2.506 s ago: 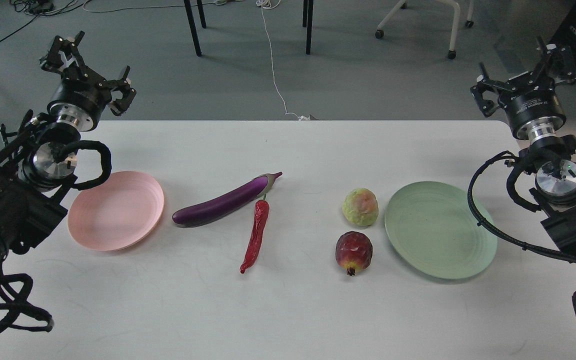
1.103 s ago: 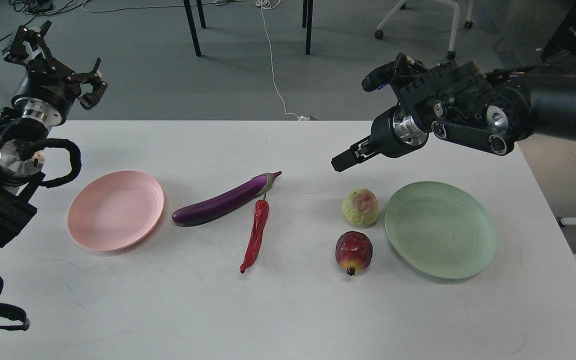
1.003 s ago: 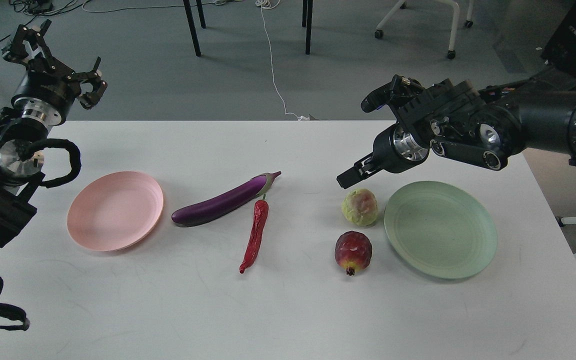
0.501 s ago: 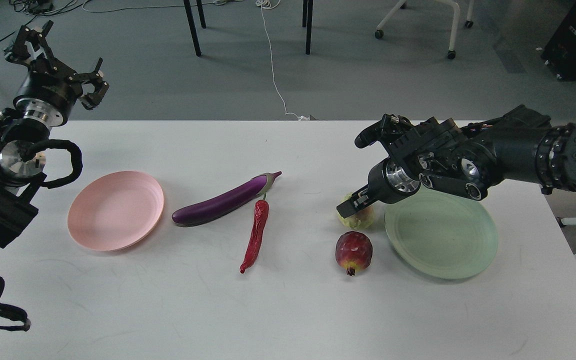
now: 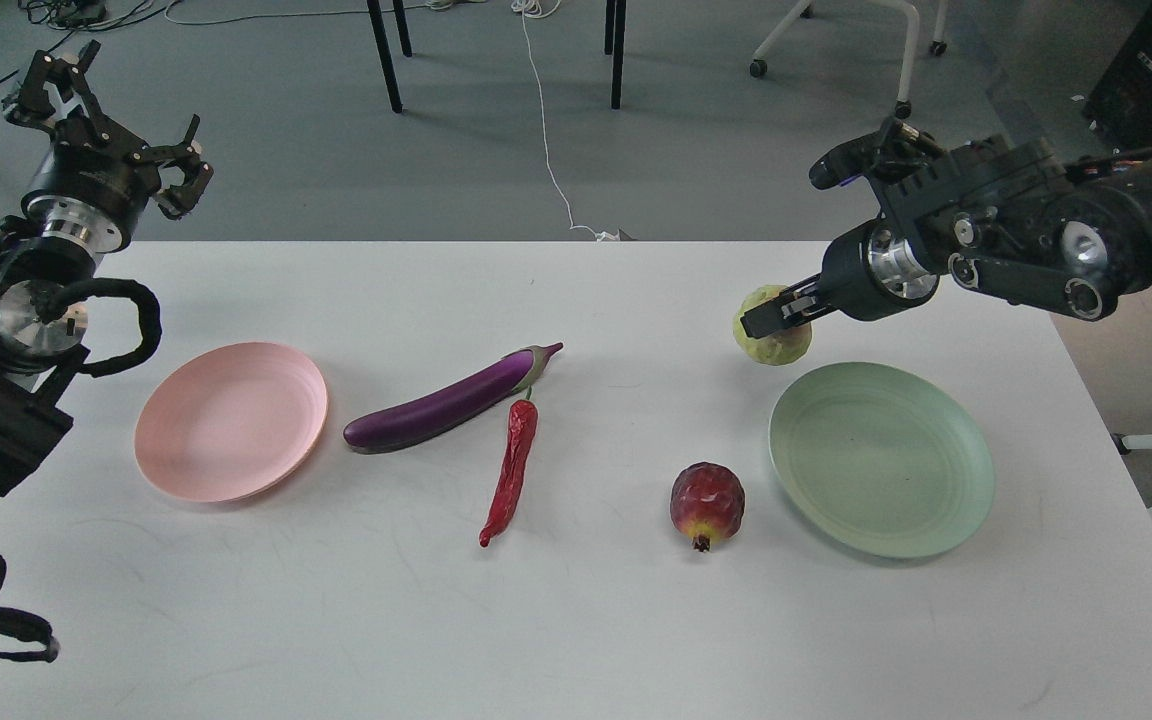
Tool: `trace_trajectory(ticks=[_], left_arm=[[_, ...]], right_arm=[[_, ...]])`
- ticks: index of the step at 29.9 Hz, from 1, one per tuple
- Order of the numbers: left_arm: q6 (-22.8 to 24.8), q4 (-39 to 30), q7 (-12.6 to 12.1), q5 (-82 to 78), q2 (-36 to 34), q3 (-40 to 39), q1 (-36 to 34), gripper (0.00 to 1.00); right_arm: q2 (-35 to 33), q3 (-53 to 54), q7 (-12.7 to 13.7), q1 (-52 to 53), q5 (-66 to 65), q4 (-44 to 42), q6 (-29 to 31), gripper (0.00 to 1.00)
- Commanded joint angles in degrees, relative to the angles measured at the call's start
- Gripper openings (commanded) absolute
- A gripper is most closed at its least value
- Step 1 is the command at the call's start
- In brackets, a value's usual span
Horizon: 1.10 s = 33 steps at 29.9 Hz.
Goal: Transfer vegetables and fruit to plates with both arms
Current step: 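Carry the pale fruit onto the light green plate and release, then grasp the red fruit with the right hand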
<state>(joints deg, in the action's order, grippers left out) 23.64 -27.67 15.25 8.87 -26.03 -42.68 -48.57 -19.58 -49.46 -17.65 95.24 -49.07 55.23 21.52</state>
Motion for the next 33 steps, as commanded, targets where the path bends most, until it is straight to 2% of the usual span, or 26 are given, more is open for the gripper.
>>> trace_trajectory(ticks=[1, 4, 10, 13, 17, 20, 23, 29, 33], left_arm=[[-0.09, 0.07, -0.22, -0.08, -0.07, 0.05, -0.03, 0.98], [-0.09, 0.07, -0.22, -0.08, -0.07, 0.05, -0.03, 0.98], [-0.35, -0.02, -0.31, -0.08, 0.36, 0.05, -0.12, 0.98], [-0.53, -0.02, -0.31, -0.08, 0.72, 0.05, -0.12, 0.98], [-0.53, -0.02, -0.4, -0.08, 0.8, 0.05, -0.21, 0.98], [-0.44, -0.02, -0.4, -0.08, 0.63, 0.05, -0.21, 0.98], [-0.35, -0.02, -0.4, -0.08, 0.54, 0.14, -0.21, 0.98], [-0.27, -0.02, -0.4, -0.08, 0.45, 0.05, -0.21, 0.98], [-0.27, -0.02, -0.48, -0.08, 0.37, 0.05, -0.38, 0.98]], right_arm=[[-7.21, -0.37, 0.51, -0.49, -1.55, 6.54, 0.02, 0.45], [-12.14, -0.28, 0.69, -2.5, -5.85, 8.66, -0.33, 0.46], [-14.96, -0.02, 0.69, -7.6, -8.94, 8.49, -2.88, 0.56], [-14.96, 0.24, 0.69, -9.01, -9.03, 8.31, -3.06, 0.7], [-14.96, 0.51, 0.69, -9.72, -9.03, 8.22, -3.23, 0.81], [-15.05, 1.64, 0.69, -9.72, -8.85, 8.31, -3.32, 0.94], [-15.58, 3.66, 0.69, -9.72, -8.15, 8.31, -3.15, 0.98], [-15.67, 10.44, 0.78, -6.92, -7.71, 9.98, -2.53, 0.98], [-8.31, 9.83, 0.69, -3.22, -7.53, 13.05, -1.66, 0.98]])
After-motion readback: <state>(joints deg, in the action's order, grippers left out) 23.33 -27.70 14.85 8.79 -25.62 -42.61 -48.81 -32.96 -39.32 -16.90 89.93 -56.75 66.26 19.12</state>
